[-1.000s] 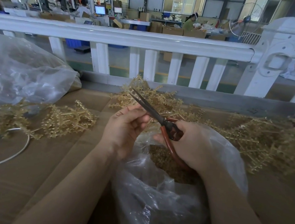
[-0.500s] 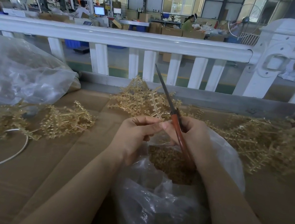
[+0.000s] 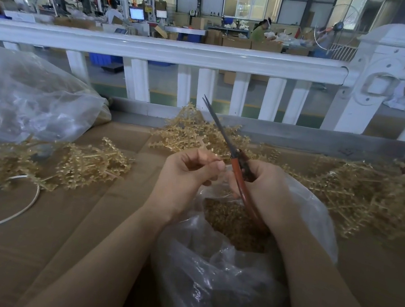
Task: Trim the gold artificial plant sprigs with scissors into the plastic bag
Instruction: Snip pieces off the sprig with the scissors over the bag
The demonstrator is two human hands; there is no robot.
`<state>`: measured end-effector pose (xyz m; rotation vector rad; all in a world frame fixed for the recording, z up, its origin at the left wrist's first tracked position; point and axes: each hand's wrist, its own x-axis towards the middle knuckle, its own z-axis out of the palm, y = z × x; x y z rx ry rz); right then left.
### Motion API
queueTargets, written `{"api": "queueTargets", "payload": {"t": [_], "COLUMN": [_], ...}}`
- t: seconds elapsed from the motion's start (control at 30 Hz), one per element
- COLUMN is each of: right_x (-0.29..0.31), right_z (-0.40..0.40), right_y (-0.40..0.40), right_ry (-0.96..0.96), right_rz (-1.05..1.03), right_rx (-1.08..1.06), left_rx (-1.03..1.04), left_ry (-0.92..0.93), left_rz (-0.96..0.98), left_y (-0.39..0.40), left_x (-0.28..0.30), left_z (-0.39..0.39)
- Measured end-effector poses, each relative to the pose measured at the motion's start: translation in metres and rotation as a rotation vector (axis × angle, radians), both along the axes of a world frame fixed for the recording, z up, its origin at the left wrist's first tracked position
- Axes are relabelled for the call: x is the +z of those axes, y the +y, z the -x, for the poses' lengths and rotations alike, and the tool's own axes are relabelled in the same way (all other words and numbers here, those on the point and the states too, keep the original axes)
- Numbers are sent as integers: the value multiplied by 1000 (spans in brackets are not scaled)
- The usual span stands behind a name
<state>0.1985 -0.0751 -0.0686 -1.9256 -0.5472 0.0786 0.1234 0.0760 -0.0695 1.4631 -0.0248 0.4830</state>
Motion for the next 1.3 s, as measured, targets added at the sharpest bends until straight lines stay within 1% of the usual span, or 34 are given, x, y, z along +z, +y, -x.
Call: {"api": "queueTargets", "payload": {"t": [0.1,0.2,0.3,0.47,0.57,0.63,0.97,1.1,1.3], "right_x": [1,2,1,4,12,14,12,8,4], "right_z": [0,1,-1,6,13,15,12,8,7], "right_y": [0,-2,-4,-9,-11,-12,-13,-12,-12], "right_ry": [-13,-38,-72,-222,-330,-371,-452,-441,-506], "right_rz": [-3,0,27,240,412,465,524,496,439], "right_rx": [-6,-26,-42,-71,-39,-33,-50,-45,-96], "left_rx": [11,-9,12,185,244,253,201,182,126], "left_ry": [-8,14,26,-9,-41,-51,-55,-56,-66], "left_rz": [25,168,161,51,46,53,81,76,96], "left_y": [3,4,4,7,8,8,10,11,11], "left_x": [0,-1,-1,0,3,3,1,2,5], "left_z": [0,-1,-1,-1,0,0,0,1,3]}}
